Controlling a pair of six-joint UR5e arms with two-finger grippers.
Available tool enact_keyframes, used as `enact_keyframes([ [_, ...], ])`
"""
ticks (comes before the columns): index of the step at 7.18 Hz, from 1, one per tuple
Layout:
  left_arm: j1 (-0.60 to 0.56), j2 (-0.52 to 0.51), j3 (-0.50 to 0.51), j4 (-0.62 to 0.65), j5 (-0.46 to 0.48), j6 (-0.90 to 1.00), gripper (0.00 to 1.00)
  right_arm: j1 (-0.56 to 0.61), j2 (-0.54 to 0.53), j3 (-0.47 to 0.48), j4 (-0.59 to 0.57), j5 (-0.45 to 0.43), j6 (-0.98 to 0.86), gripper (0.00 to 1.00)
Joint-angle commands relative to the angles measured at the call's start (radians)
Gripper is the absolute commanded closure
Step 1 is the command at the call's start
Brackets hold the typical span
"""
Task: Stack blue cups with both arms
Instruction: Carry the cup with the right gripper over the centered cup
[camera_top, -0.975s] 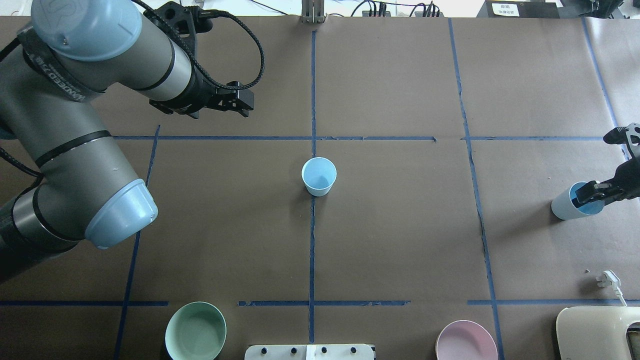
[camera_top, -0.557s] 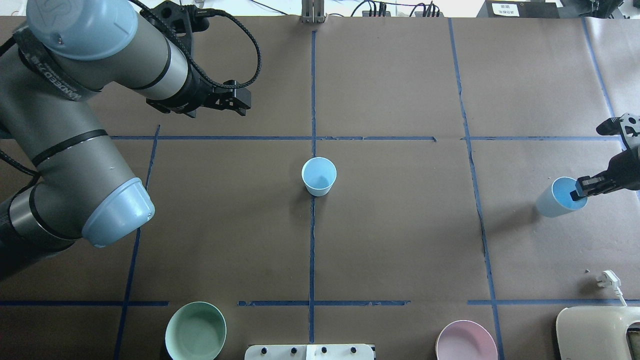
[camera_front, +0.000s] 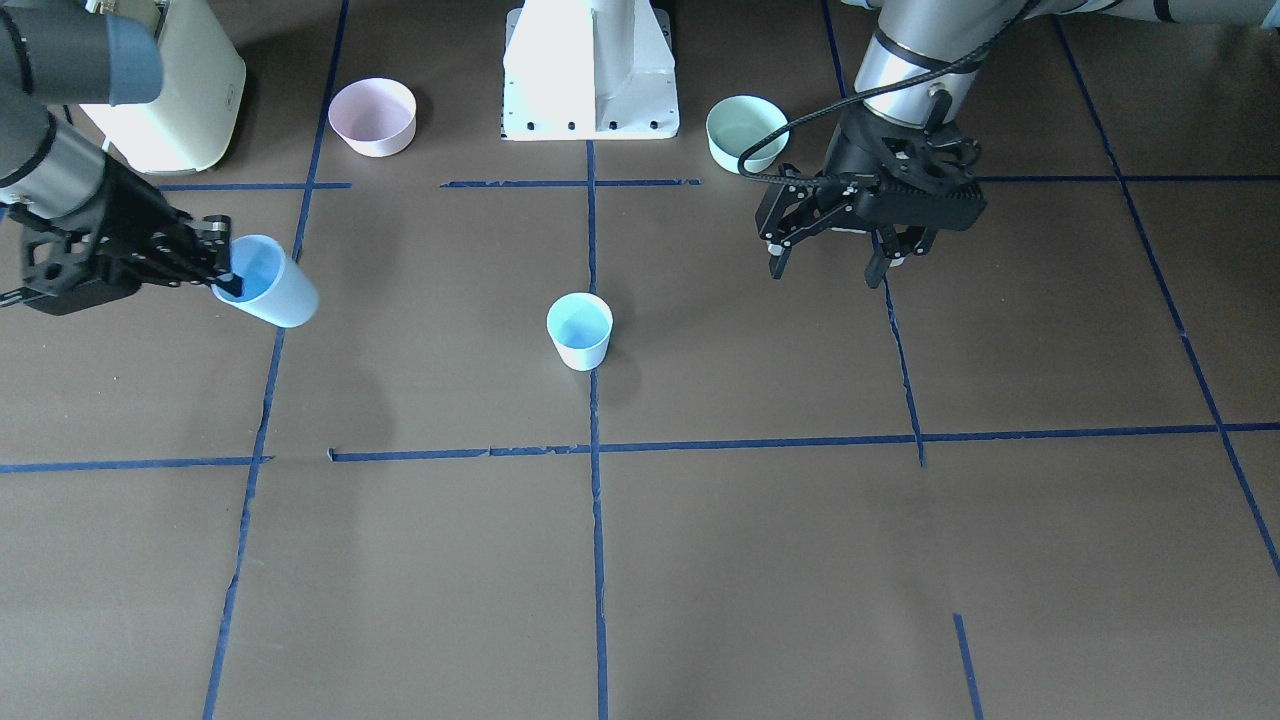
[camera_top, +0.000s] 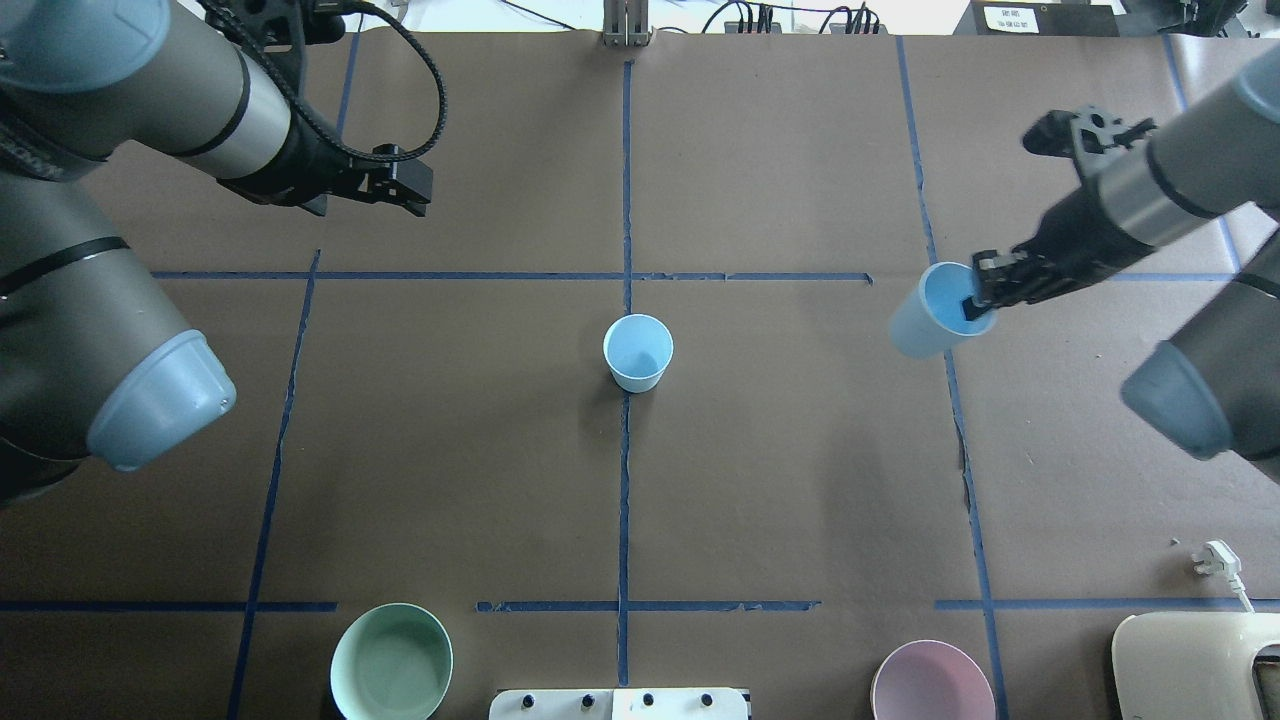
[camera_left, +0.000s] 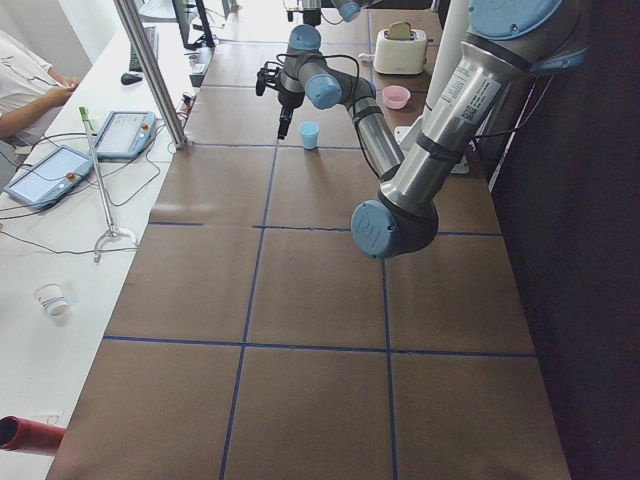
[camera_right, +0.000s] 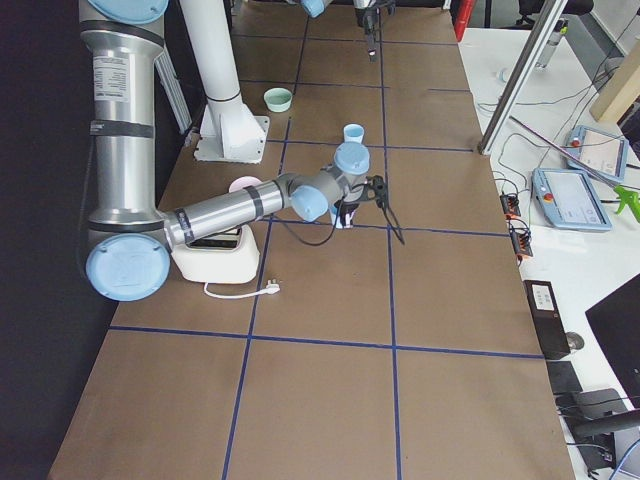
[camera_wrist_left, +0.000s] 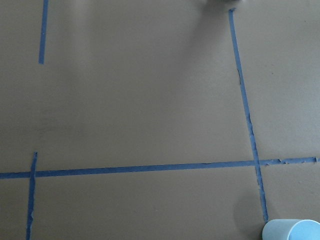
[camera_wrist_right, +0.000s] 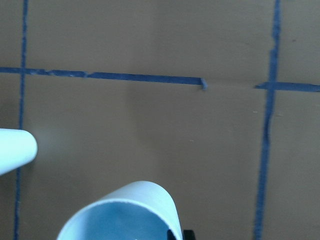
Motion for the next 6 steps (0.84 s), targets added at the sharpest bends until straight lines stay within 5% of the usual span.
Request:
enact_keyframes([
  [1, -0.083, 0.099, -0.021, -0.001, -0.058, 0.154, 0.00, -0.117, 0.232, -0.056, -0.036, -0.062, 0.259, 1.00],
  [4, -0.086, 0.105, -0.021, 0.000, -0.058, 0.153, 0.00, -0.226, 0.428, -0.214, -0.033, -0.210, 0.471, 1.00],
  [6, -0.084, 0.105, -0.023, 0.000, -0.058, 0.153, 0.00, -0.254, 0.438, -0.232, -0.030, -0.233, 0.482, 1.00],
])
